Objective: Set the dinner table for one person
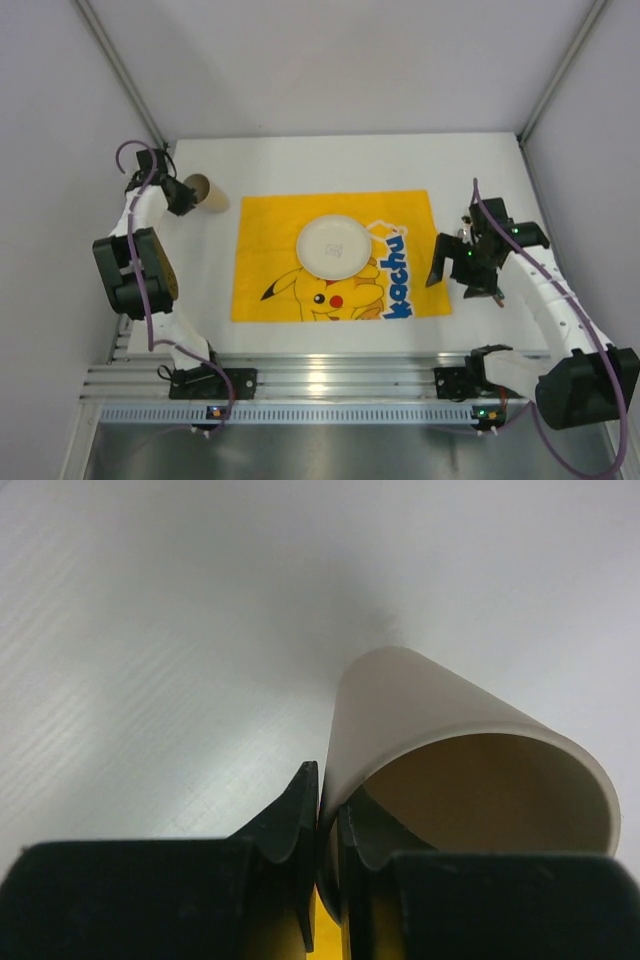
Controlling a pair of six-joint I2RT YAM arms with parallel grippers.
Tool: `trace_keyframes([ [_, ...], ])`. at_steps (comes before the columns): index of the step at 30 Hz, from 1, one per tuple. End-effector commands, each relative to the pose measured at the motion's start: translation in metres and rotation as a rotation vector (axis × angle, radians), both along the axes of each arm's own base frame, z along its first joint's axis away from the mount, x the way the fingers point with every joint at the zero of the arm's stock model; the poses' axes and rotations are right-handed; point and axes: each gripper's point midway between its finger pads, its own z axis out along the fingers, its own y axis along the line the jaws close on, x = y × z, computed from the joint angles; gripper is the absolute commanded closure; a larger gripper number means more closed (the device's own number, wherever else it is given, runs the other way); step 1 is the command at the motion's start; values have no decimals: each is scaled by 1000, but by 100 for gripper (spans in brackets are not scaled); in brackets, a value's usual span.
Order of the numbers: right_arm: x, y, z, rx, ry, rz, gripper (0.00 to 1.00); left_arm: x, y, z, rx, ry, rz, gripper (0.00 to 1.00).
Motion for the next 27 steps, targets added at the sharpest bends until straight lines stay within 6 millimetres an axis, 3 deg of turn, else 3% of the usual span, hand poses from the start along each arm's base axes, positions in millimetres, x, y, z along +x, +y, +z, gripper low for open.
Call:
trace_keyframes([
  [1,40,13,51,57,-164,13,0,6,-37,72,38,-172,-158,100],
  [2,55,21,80,91,-241,24,0,6,-65,78,22,-187,-245,100],
  [3,63,31,90,118,-256,45,0,6,-78,86,40,-186,-311,100],
  [4,70,42,105,154,-283,71,0,4,-113,88,38,-174,-408,100],
  [5,84,52,140,184,-370,97,0,11,-133,99,45,-183,-479,100],
  [6,91,70,145,199,-363,148,0,1,-153,93,55,-127,-561,100],
  [7,100,82,179,228,-440,183,0,-6,-196,95,58,-119,-670,100],
  [8,104,93,190,238,-458,216,0,-4,-216,101,69,-124,-720,100],
  [9,111,114,187,243,-428,271,0,-12,-234,99,77,-103,-773,100],
  [10,114,124,193,247,-433,301,0,-23,-271,100,78,-102,-859,100],
  [11,120,135,215,262,-487,324,0,-25,-289,100,79,-97,-896,100],
  [12,127,152,206,259,-455,357,0,-31,-305,99,80,-88,-930,100],
  [13,130,157,207,254,-445,367,0,-49,-332,93,82,-51,-996,100],
  [14,135,163,220,262,-478,373,0,-51,-347,93,90,-44,-1026,100],
  [15,141,170,212,253,-457,382,0,-57,-358,90,107,-32,-1060,100],
  [16,143,173,212,250,-457,383,1,-74,-374,87,136,-2,-1106,100],
  [19,147,174,201,220,-436,369,3,-94,-405,88,187,6,-1192,100],
  [21,145,168,190,169,-413,354,5,-102,-412,89,197,7,-1206,100],
  [22,145,155,174,97,-381,326,6,-107,-416,91,201,2,-1211,100],
  [25,138,135,153,2,-333,303,8,-114,-416,95,194,-4,-1200,100],
  [27,132,130,152,-7,-334,296,10,-117,-414,97,190,-9,-1198,100],
])
